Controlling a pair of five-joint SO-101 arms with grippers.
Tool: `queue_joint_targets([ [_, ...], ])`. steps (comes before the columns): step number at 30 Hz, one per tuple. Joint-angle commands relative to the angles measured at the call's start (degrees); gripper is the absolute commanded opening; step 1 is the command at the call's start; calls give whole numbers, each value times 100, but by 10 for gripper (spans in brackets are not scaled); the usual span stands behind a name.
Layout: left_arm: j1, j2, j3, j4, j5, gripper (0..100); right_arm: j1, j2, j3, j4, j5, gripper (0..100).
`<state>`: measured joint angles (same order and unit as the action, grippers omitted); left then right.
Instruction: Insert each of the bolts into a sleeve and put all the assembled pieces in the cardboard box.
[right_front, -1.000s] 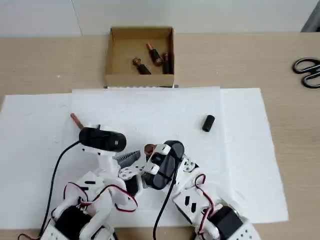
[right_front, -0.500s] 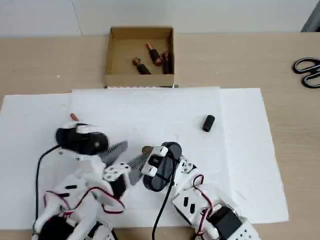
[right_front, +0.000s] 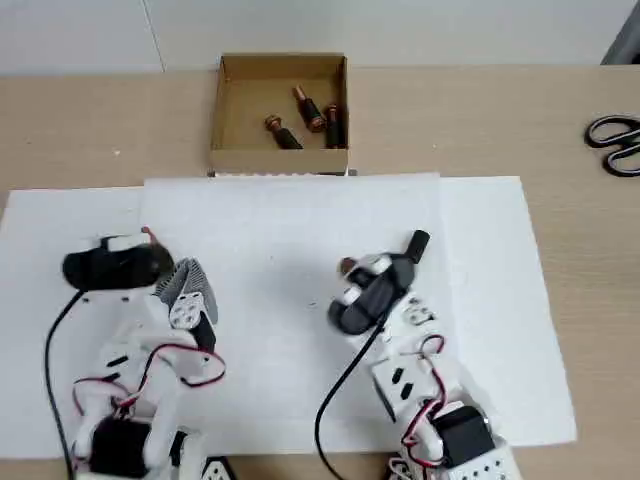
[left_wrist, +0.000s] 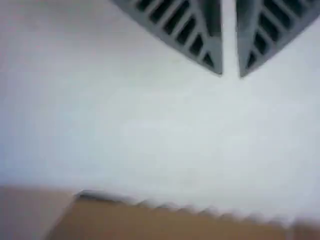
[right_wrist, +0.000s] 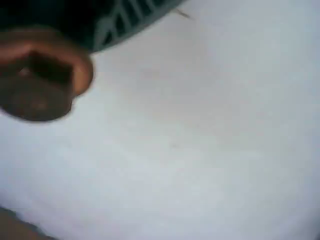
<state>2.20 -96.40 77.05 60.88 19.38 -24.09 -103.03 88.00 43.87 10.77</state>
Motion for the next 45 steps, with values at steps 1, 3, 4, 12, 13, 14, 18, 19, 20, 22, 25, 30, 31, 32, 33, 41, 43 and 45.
queue_joint_targets([
  [1, -158, -35, 848, -484, -35, 6, 664, -4, -440, -453, -932, 2],
  [3, -149, -35, 1095, -668, -35, 6, 760, 75, -589, -470, -1301, 2],
  [4, -149, -35, 1138, -738, -35, 6, 760, 163, -651, -462, -1327, 2],
  [12, -149, -35, 1657, -897, -633, 6, 945, 2158, -2075, -743, -1363, 2],
  [13, -149, -35, 1631, -932, -633, 6, 963, 2563, -2409, -848, -1363, 2],
  [14, -149, -35, 1622, -958, -651, 6, 963, 2985, -2752, -954, -1363, 2],
  [18, -149, -35, 1640, -1011, -651, 6, 963, 4778, -4141, -1349, -1363, 2],
  [19, -149, -35, 1640, -1011, -651, 6, 963, 5253, -4466, -1516, -1363, 2],
  [20, -149, -35, 1640, -1011, -651, 6, 963, 5771, -4800, -1701, -1345, 2],
  [22, -141, -35, 1640, -1011, -651, 6, 971, 6782, -5538, -2044, -1327, 2],
  [25, -141, -35, 1640, -1002, -651, 6, 971, 8330, -6778, -2563, -1327, 2],
  [30, -141, -26, 1631, -993, -642, 6, 927, 10818, -9029, -3284, -1327, 2],
  [31, -141, -26, 1631, -985, -642, 6, 919, 11292, -9495, -3284, -1345, 2],
  [32, -141, -26, 1631, -985, -642, 6, 892, 11758, -9960, -3284, -1354, 2],
  [33, -141, -26, 1631, -985, -642, 6, 857, 12198, -10391, -3284, -1354, 2],
  [41, -141, -26, 1622, -967, -633, 6, 629, 14765, -12923, -3284, -1354, 4],
  [43, -141, -26, 1622, -967, -624, 6, 558, 15125, -13222, -3275, -1327, 4],
  [45, -141, -26, 1622, -967, -624, 6, 532, 15327, -13407, -3187, -1319, 4],
])
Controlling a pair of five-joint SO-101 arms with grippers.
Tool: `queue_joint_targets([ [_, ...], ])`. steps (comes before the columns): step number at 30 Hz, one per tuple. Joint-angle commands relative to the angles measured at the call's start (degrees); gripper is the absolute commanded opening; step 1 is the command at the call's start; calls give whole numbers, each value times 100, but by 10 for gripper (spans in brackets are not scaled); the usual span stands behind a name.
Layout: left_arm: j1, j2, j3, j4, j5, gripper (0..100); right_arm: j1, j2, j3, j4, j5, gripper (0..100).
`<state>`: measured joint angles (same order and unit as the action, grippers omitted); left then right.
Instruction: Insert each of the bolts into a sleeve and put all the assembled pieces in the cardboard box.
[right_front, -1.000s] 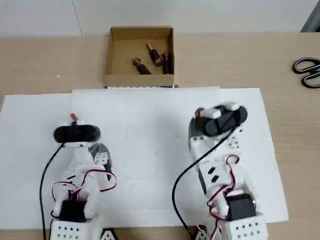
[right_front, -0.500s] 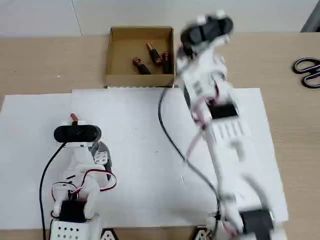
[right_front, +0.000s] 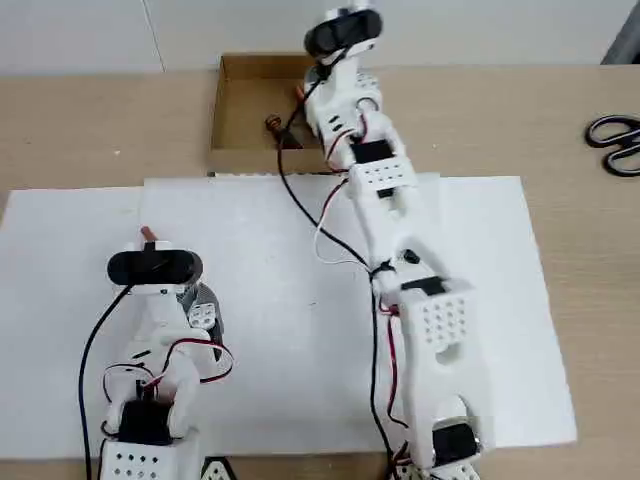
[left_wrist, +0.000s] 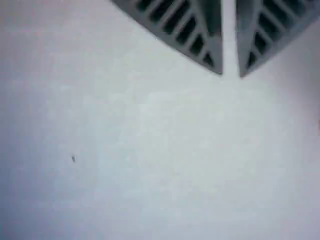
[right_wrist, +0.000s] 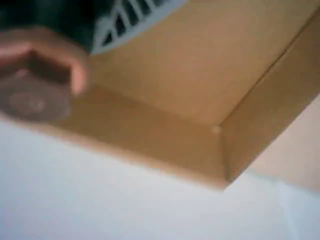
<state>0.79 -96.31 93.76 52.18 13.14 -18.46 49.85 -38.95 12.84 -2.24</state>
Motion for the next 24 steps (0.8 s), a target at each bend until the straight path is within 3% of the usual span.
queue_joint_targets([
  [1, 0, -35, -48, -97, 0, 6, -48, 84, -800, 66, -18, 6],
  [3, 0, -35, -48, -97, 0, 6, -84, 136, -949, 409, -18, 45],
  [9, 0, -35, -48, -97, 0, 6, -48, 189, -1169, 1077, -18, 295],
  [16, 0, -35, -48, -97, 9, 6, 57, 127, -1187, 1297, -35, 307],
  [20, 0, -35, -48, -97, 9, 6, 13, -303, -1653, 2651, -105, 307],
  [24, 0, -35, -48, -97, 9, 6, -40, -752, -1996, 4031, -730, 307],
])
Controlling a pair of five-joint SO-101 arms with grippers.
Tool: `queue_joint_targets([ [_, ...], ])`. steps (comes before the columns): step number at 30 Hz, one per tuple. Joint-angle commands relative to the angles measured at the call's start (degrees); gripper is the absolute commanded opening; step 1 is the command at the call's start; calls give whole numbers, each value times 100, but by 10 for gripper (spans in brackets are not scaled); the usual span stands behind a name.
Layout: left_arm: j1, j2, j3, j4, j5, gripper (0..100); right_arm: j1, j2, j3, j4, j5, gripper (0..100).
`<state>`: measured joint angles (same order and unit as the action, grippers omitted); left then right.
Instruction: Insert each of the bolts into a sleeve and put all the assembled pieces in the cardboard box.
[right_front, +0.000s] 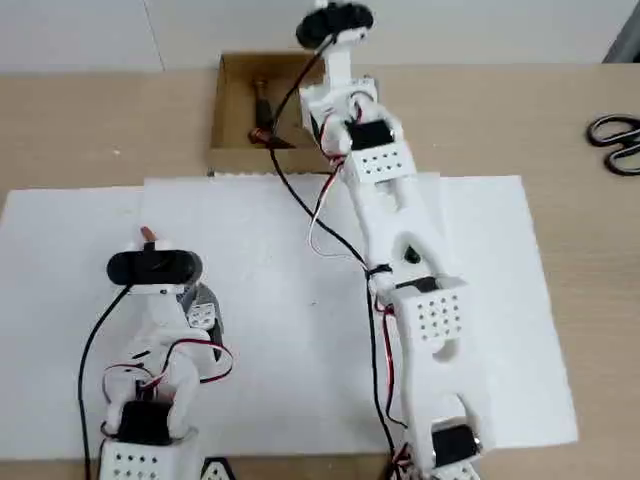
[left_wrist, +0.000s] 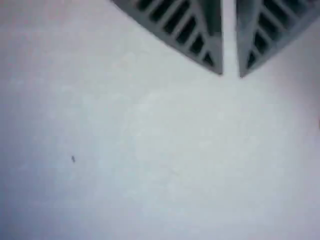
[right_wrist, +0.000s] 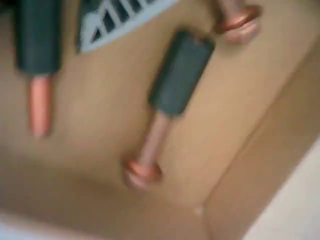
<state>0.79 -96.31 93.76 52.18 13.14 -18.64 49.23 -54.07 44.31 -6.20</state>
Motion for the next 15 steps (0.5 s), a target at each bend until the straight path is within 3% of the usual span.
queue_joint_targets([
  [1, 0, -35, -48, -97, 9, 6, -31, -778, -554, 1191, -378, 307],
  [7, 0, -35, -48, -97, 9, 6, -57, -1191, -765, 2554, -404, 307],
  [15, 0, -35, -48, -97, 9, 6, -57, -1807, -765, 4409, -985, 307],
])
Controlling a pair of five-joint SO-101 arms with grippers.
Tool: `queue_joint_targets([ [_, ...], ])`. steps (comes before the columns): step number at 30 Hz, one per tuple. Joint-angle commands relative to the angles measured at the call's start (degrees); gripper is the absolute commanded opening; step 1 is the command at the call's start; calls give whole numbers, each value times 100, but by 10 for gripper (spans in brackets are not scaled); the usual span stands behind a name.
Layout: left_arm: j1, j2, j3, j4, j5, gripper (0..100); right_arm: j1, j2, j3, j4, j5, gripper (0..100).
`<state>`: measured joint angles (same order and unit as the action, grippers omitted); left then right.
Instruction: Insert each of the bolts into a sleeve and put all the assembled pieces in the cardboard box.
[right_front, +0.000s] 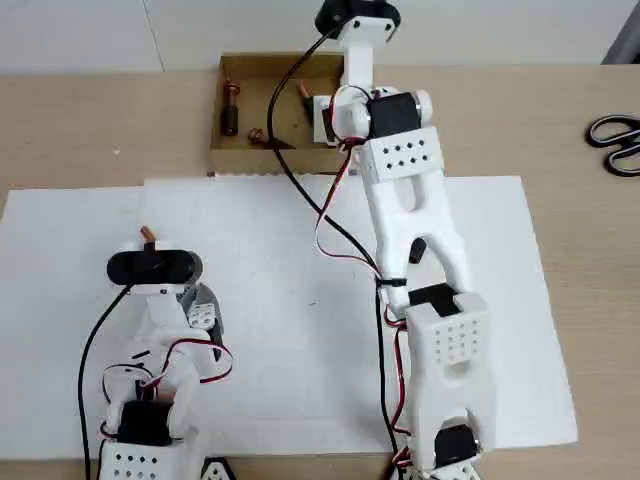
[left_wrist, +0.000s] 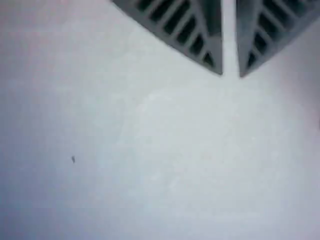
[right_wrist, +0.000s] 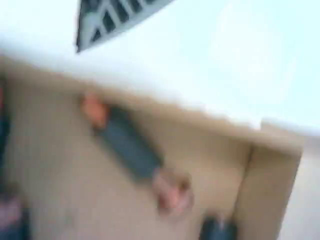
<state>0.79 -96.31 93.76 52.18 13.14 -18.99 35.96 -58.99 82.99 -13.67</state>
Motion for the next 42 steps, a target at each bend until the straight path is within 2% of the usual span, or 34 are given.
queue_joint_targets([
  [1, 0, -35, -48, -97, 9, 6, -13, -488, -273, 743, -352, 307],
  [4, 0, -35, -48, -97, 9, 6, 13, -497, -237, 1253, -826, 307],
  [7, 0, -18, -57, -97, 9, 6, 119, -497, -237, 1323, -1327, 307],
  [12, 0, -26, -66, -44, 18, 6, 259, -497, -202, 1332, -1371, 307],
  [16, 0, -26, -66, -9, 18, 6, 576, -532, 440, 1341, -1415, 303],
  [22, 0, -26, -66, -9, 26, 6, 892, -549, 1327, 1367, -1609, 161],
  [25, 0, -26, -66, -9, 97, 6, 884, -549, 1363, 1376, -1609, 133],
  [31, 0, -18, -75, -9, 97, 6, 910, -514, 1389, 1393, -1600, 148],
  [37, 0, 0, -101, -9, 97, 6, 910, -558, 2136, 1411, -1609, 279],
  [42, 0, 0, -101, -9, 97, 6, 945, -558, 2251, 1411, -1618, 281],
])
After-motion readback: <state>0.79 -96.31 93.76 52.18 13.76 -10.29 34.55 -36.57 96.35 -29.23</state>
